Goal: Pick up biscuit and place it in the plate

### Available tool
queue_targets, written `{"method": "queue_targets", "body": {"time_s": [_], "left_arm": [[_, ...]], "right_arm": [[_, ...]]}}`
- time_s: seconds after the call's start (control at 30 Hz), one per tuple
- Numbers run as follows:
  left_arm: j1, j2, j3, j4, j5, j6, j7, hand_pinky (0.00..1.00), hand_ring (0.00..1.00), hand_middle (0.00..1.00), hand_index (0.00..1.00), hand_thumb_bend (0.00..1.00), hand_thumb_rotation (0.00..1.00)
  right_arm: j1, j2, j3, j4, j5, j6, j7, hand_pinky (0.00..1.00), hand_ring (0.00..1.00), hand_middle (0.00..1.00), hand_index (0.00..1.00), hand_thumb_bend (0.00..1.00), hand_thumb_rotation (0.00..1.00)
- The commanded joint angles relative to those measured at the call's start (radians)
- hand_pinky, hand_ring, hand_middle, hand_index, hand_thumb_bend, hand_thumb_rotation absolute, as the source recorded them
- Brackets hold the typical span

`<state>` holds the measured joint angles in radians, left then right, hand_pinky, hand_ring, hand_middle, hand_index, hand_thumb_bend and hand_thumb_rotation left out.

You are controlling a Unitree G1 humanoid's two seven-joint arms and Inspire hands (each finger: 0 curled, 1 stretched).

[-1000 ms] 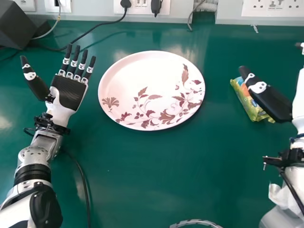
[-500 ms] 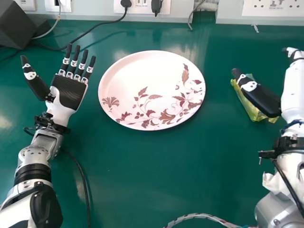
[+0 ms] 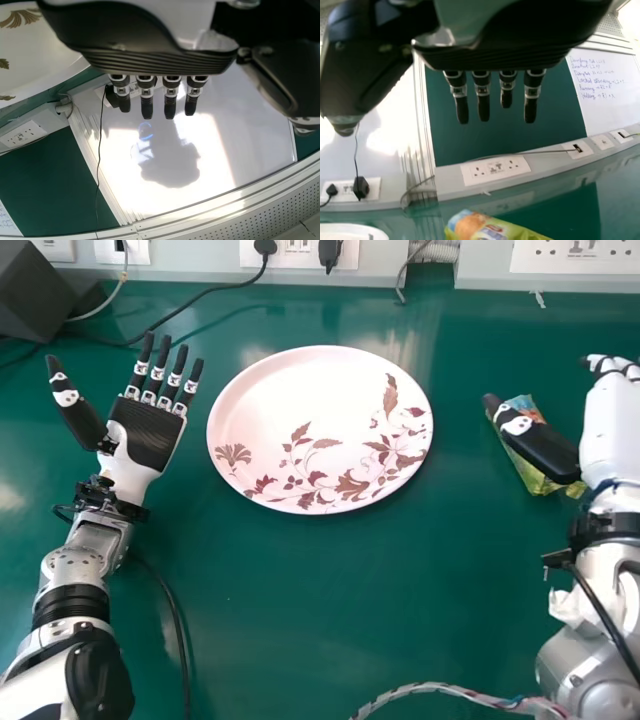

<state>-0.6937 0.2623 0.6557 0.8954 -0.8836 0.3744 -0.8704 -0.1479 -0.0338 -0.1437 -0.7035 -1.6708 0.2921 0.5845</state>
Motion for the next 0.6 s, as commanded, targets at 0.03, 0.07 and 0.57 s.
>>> {"method": "queue_targets", "body": {"time_s": [0.03, 0.07, 0.57], "left_arm": [[0.014, -0.011, 0.002, 0.004, 0.003, 0.001, -0.004, 1.0, 0.99, 1.0, 1.0, 1.0, 0.8], [0.014, -0.011, 0.002, 0.005, 0.003, 0.0, -0.007, 1.0, 0.99, 1.0, 1.0, 1.0, 0.79], [0.008, -0.012, 0.003, 0.012, 0.005, -0.008, -0.003, 1.0, 0.98, 1.0, 1.0, 1.0, 0.81]], "right_arm": [[-0.016, -0.012, 0.001, 0.024, -0.002, 0.015, 0.013, 0.86, 0.86, 0.95, 0.92, 1.0, 0.8], [-0.018, -0.014, 0.002, 0.03, -0.002, 0.018, 0.014, 0.86, 0.86, 0.95, 0.92, 1.0, 0.81], [-0.061, -0.081, 0.016, 0.155, 0.011, 0.06, 0.001, 0.85, 0.87, 0.94, 0.9, 1.0, 0.81]]}}
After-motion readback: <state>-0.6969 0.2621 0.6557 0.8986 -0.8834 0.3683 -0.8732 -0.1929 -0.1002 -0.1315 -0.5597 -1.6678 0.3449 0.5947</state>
